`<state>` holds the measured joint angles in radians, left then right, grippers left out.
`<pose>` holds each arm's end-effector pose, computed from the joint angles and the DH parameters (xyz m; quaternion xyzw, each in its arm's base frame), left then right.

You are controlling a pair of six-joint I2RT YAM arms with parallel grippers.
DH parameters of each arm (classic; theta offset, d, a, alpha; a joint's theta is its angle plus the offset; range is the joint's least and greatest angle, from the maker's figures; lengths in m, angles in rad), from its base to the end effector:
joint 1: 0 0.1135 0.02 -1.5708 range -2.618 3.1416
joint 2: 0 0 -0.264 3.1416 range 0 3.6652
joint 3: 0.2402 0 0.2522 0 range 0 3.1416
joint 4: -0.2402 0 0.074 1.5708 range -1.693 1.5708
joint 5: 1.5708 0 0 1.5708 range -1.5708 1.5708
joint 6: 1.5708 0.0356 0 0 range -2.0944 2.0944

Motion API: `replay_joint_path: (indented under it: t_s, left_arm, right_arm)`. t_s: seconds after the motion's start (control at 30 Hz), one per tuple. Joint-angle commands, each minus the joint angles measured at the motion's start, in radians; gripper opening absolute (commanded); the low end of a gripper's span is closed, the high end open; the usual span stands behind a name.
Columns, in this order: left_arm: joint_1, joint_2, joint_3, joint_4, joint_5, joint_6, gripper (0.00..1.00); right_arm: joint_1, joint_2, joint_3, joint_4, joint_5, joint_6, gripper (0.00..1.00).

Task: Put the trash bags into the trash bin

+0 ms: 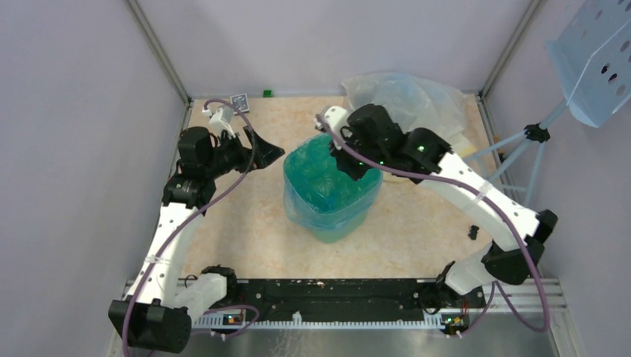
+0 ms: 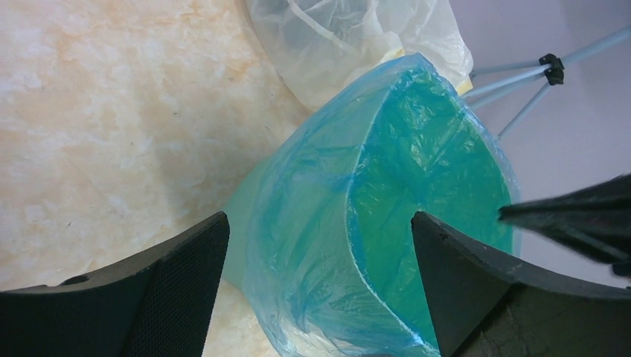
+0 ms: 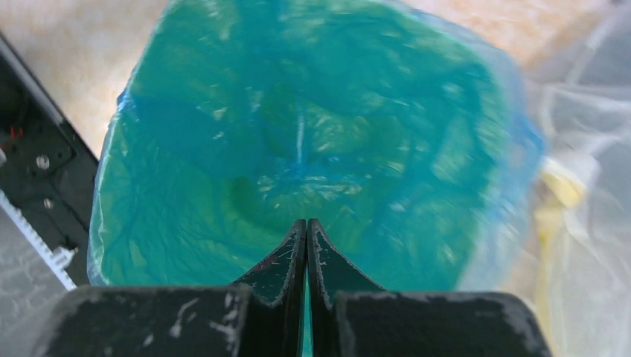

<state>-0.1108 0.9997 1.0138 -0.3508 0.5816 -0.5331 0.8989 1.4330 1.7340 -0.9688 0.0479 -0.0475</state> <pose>0.2158 -0.0437 0.3648 -0.0015 0.7988 -0.3972 0.4519 0.1793 0.2227 0.4371 -0.4006 0.8055 0.1605 0.4062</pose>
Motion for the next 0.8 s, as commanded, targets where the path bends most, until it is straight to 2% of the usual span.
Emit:
replay_joint_path:
  t_s: [0.0, 0.17, 0.3, 0.47, 0.77]
  left_arm:
    - [0.005, -0.021, 0.011, 0.014, -0.080, -0.036, 0.98]
    - [0.007, -0.035, 0.014, -0.044, -0.152, -0.030, 0.99]
    - [0.007, -0.062, -0.014, -0.066, -0.191, -0.023, 0.99]
    - [0.008, -0.088, -0.064, -0.043, -0.165, -0.036, 0.99]
    - [0.008, -0.068, -0.099, -0.022, -0.108, -0.047, 0.99]
  right_arm:
    - [0.031, 0.129, 0.031, -0.021, -0.104, -0.154, 0.00]
    - [0.030, 0.236, 0.027, -0.093, -0.172, -0.170, 0.00]
    - [0.022, 0.249, -0.073, -0.056, -0.234, -0.176, 0.00]
    - [-0.034, 0.242, -0.197, 0.013, -0.318, -0.155, 0.00]
    - [-0.043, 0.296, -0.289, 0.042, -0.297, -0.131, 0.00]
